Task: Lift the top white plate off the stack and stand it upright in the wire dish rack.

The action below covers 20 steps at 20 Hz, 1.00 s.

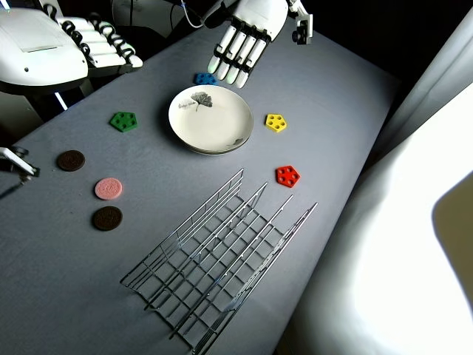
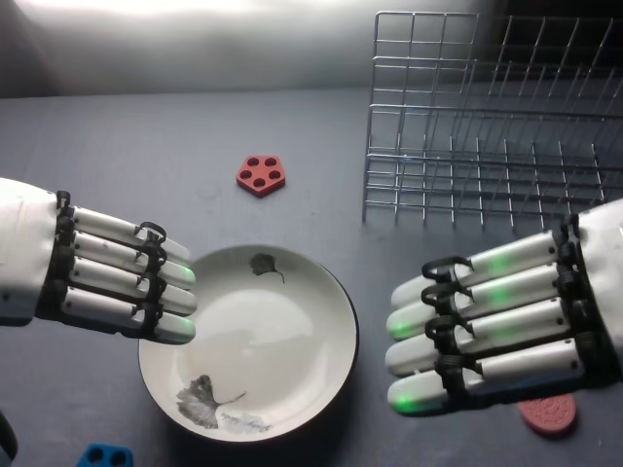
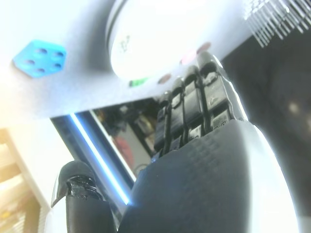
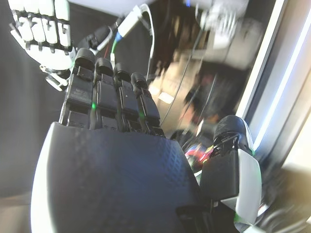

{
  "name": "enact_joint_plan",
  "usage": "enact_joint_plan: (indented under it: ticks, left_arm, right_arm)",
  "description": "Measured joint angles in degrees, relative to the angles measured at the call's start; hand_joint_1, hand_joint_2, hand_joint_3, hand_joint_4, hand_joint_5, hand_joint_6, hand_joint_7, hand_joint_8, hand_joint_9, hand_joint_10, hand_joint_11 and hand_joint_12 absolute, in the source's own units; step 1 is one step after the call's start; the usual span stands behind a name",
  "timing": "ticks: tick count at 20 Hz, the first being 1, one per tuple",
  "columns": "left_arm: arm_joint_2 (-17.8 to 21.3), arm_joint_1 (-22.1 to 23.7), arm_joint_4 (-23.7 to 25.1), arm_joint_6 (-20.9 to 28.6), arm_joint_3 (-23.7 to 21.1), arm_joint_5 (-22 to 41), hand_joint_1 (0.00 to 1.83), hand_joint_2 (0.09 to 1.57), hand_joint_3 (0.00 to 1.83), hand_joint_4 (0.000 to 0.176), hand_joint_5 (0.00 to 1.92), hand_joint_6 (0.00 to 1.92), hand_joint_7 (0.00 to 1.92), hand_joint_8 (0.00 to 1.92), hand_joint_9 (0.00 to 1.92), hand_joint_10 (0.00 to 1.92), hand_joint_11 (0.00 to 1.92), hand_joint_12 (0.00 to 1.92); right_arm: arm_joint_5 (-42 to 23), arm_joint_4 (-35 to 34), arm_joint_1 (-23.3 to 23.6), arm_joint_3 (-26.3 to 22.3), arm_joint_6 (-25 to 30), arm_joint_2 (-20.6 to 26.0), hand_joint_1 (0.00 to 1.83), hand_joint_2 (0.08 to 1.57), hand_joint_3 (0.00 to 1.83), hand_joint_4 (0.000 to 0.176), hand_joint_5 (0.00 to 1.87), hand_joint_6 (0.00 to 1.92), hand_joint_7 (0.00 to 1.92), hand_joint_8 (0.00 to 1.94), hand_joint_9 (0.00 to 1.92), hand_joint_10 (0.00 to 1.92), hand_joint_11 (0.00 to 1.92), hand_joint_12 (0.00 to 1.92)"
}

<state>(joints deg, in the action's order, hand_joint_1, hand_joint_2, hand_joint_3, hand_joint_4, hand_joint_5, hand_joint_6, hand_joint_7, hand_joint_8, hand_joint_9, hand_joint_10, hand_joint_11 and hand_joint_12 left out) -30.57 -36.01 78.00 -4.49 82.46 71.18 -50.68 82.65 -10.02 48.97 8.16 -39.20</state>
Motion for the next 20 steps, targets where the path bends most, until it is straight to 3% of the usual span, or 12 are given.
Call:
enact_joint_plan:
  ticks: [7, 20]
  left_arm:
    - [-0.1, 0.0, 2.7, -1.9, -2.6, -4.0, 0.14, 0.95, 0.0, 0.0, 0.12, 0.01, 0.14, 0.01, 0.13, 0.01, 0.09, 0.19]
    - [-1.5, -2.3, 6.2, -4.4, -3.1, -9.8, 0.07, 0.97, 0.0, 0.0, 0.15, 0.01, 0.16, 0.01, 0.16, 0.01, 0.12, 0.19]
  right_arm:
    - [8.4, -1.6, -1.4, -0.3, -10.9, -1.2, 0.02, 1.04, 0.01, 0.0, 0.1, 0.01, 0.12, 0.01, 0.13, 0.02, 0.13, 0.06]
    - [13.3, -4.7, -1.4, 2.9, -10.8, -6.1, 0.06, 1.05, 0.0, 0.0, 0.09, 0.01, 0.11, 0.01, 0.12, 0.01, 0.14, 0.05]
